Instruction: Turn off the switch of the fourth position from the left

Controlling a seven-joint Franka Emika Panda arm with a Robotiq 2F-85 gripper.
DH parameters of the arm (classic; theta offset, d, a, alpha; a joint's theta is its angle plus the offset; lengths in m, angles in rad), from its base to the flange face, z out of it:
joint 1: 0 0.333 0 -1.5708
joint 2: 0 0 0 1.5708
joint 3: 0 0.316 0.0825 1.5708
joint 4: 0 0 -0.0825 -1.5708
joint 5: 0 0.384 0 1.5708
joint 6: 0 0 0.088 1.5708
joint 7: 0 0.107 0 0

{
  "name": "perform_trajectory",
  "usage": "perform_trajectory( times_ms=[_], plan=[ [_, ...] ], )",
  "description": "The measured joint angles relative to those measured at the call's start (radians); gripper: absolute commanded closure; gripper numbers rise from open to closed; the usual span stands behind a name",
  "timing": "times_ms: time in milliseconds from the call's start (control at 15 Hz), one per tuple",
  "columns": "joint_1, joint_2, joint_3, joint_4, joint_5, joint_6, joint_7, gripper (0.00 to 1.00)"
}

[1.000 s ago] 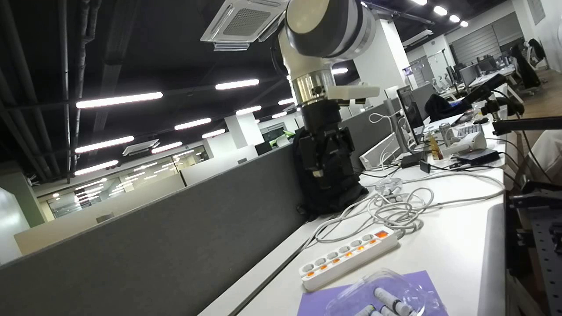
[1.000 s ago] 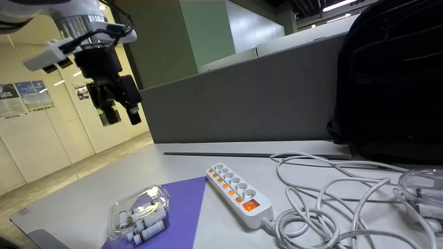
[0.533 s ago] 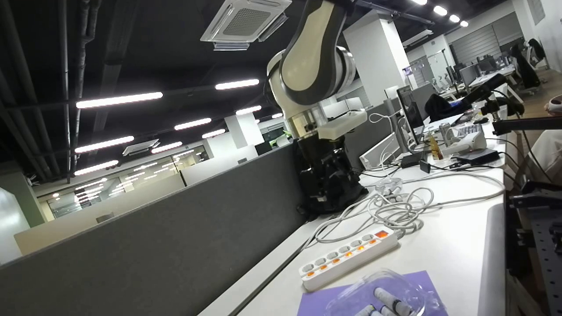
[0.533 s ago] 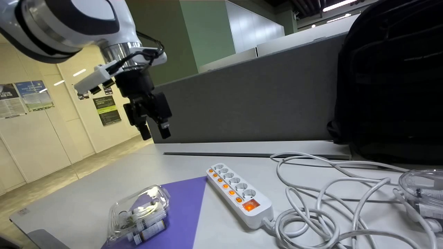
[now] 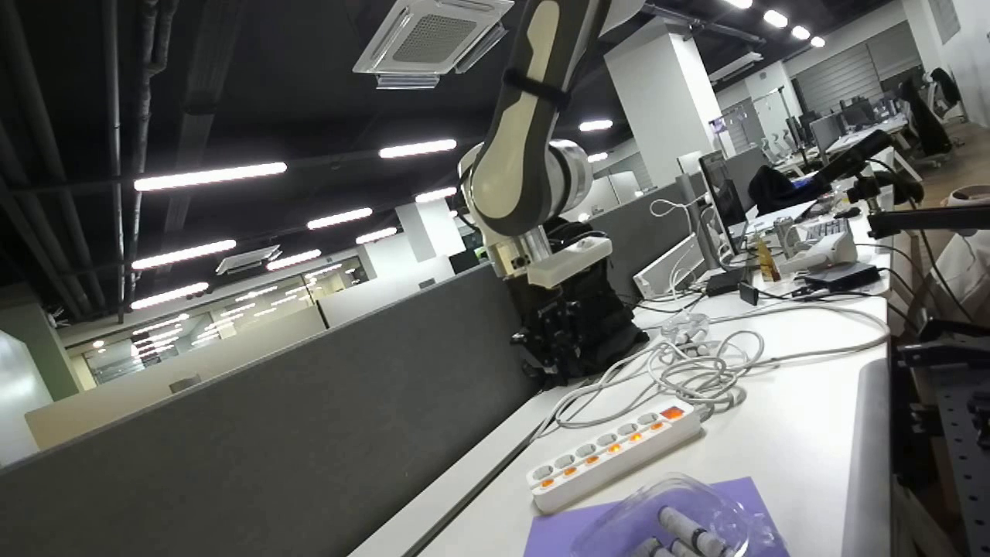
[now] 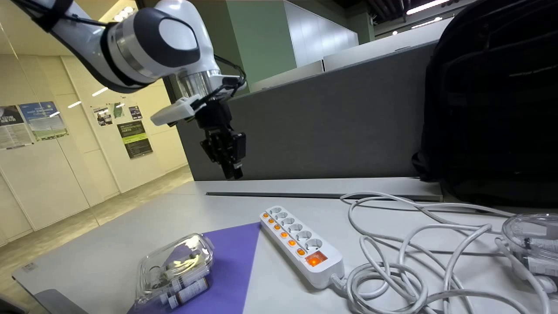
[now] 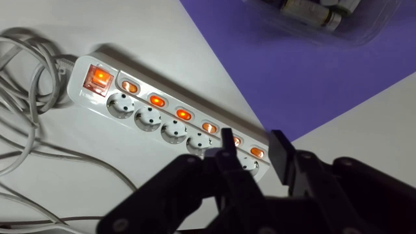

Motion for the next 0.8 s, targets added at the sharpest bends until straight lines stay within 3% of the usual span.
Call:
perform_trajectory(
  times_ms=[67, 200, 267, 800],
  plan=[
    [0.001, 0.024, -0.005, 0.019, 0.002, 0.010, 0.000, 0.78],
    [0.002, 0.065, -0.011, 0.053, 0.009, 0.014, 0.000, 0.93],
    [0.002, 0.077, -0.012, 0.063, 0.010, 0.014, 0.000, 0.95],
    [0.022, 0.098, -0.047, 0.063, -0.045, 0.050, 0.064, 1.00]
  ],
)
